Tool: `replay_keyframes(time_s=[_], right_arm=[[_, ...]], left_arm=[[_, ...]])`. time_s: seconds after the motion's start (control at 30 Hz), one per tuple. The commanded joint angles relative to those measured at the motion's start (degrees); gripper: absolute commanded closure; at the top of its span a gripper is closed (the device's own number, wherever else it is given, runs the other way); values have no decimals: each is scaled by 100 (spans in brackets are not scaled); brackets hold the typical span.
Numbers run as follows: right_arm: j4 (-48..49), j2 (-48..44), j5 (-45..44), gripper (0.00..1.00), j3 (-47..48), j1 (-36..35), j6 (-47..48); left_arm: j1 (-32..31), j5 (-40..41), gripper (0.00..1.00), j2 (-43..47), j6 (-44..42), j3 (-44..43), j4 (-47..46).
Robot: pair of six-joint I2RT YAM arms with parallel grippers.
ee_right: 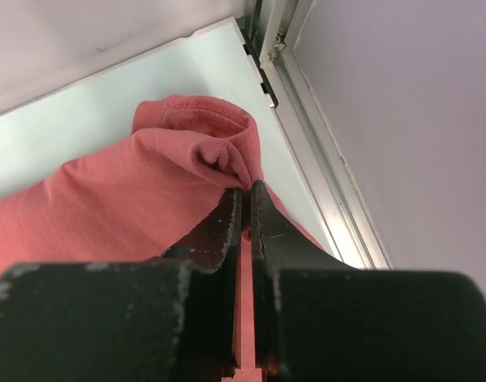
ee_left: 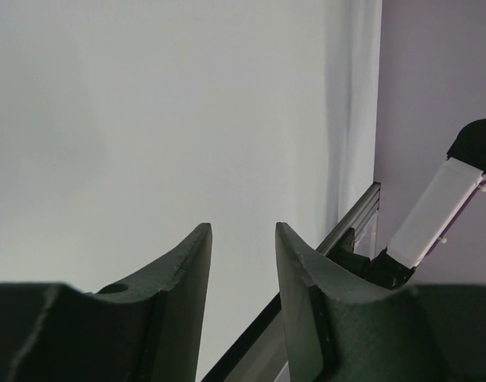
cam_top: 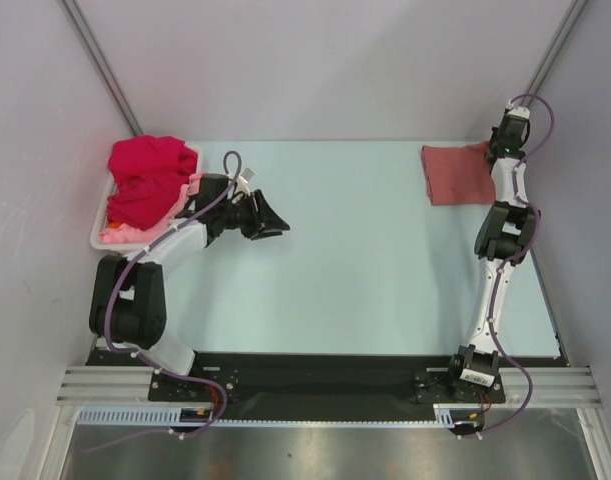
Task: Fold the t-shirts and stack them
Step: Neatly place the folded tshirt to the corner, then reset both grippers
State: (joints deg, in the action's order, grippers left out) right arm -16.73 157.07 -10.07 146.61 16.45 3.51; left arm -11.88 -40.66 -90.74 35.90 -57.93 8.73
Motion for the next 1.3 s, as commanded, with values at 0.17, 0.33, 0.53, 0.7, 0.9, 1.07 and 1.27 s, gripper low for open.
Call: replay_keyframes(time_s=[0.17, 0.33, 0.53, 0.7, 0.9, 1.07, 1.27], right_arm=[[197, 16, -215, 100, 378, 60, -227], [12, -80, -145, 92, 369, 139, -298], [-418, -660, -83, 34, 395, 78, -605], [-1612, -1643, -119, 14, 27, -124, -1052], [-2458, -3593, 1286, 17, -2536, -833, -2354], [-1835, -5551, 1744, 14, -5722, -1914, -2591], [-465, -7636, 2639, 11, -8724, -2743, -3715]], left_arm=[[-43, 50, 55, 12, -259, -280, 137], [-130, 50, 54, 162, -285, -210, 269], [-332, 243, 51, 741, -294, 168, 427], [-376, 243, 34, 1531, 118, 826, 288], [-491, 305, 23, 2639, 725, 2056, -178], [-614, 463, 9, 3691, 1399, 3205, -756], [-675, 507, 3, 4397, 1911, 4077, -1495]])
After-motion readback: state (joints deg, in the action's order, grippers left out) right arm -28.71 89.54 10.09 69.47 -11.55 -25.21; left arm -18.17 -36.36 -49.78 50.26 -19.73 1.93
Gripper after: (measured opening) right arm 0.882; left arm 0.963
